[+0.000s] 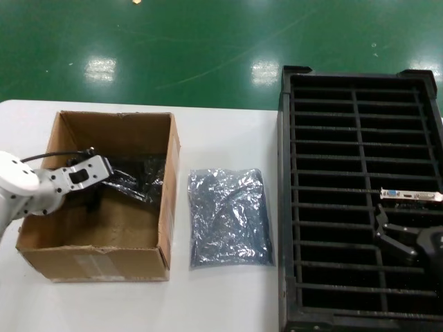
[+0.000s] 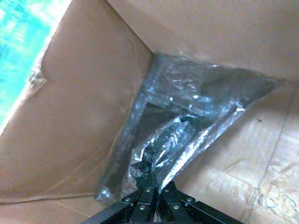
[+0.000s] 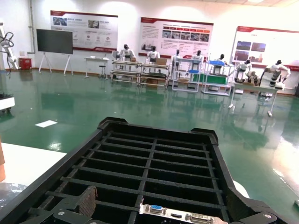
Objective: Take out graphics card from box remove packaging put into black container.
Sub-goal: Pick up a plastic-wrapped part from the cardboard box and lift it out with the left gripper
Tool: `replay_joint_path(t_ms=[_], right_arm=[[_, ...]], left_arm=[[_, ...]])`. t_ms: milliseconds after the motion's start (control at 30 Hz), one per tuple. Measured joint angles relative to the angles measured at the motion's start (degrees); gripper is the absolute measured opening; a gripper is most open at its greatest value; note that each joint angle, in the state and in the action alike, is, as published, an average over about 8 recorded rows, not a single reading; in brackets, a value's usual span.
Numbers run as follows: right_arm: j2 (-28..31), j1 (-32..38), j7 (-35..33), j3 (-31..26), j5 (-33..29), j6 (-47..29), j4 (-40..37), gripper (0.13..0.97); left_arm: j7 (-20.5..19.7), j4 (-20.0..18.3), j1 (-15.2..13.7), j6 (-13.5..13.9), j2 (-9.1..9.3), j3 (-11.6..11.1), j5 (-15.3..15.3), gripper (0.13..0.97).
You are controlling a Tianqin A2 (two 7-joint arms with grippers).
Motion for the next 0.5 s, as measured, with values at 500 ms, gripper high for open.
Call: replay_joint_path(t_ms=[500], right_arm=[[0.0,0.0,0.0,0.0,0.0,0.0,0.0,0.966]], left_arm=[[-31.0,-33.6,13.7,5.9,-13.31,-2.4,11.1,0.14]])
